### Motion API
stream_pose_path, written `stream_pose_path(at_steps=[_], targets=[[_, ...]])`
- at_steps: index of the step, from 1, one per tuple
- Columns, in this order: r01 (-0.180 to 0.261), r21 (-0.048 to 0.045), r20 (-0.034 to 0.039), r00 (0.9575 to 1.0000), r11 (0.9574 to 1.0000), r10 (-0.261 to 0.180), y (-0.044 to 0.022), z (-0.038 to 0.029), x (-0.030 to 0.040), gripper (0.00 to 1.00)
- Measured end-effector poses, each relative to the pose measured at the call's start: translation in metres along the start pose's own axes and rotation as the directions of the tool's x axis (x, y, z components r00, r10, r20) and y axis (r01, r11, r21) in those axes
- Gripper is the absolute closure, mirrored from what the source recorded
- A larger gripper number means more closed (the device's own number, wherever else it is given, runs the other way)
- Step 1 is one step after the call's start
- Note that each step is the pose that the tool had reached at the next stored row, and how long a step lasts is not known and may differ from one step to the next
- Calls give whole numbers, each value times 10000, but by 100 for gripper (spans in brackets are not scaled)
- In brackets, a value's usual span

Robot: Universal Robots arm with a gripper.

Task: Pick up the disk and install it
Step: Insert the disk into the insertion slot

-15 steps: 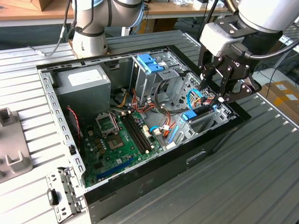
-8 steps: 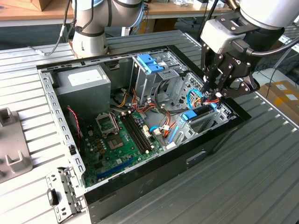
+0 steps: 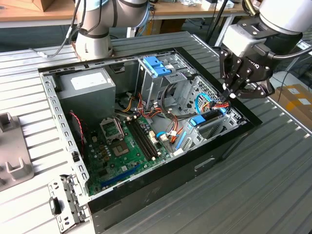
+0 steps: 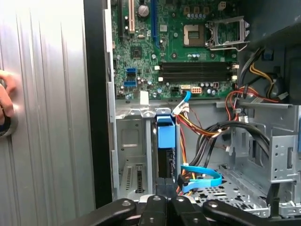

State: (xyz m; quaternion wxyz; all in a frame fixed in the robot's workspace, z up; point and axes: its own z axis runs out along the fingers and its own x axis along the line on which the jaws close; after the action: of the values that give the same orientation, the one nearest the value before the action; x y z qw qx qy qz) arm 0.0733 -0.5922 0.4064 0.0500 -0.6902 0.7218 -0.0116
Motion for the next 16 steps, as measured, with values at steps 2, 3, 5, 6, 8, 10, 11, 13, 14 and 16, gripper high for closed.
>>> stream_pose_path(at_steps=[2,3,5,6,8,10,11,13,14,16], targets=[[-4,-193,-88,10000,9998,2,-45,12,-1,90],[-17,-456,-142,9999,9990,11,-78,16,-2,90],[-39,-882,-196,9998,9961,22,-161,32,-9,90],[-42,-926,-197,9998,9957,24,-192,38,-16,90],[-44,-988,-202,9998,9951,25,-255,49,-31,90],[-48,-1046,-206,9998,9945,27,-309,59,-41,90],[-51,-1083,-206,9998,9941,29,-341,68,-46,90],[-57,-1193,-210,9998,9928,32,-422,97,-60,90],[-60,-1240,-216,9998,9923,34,-454,109,-67,90],[-65,-1323,-221,9997,9912,36,-513,133,-82,90]])
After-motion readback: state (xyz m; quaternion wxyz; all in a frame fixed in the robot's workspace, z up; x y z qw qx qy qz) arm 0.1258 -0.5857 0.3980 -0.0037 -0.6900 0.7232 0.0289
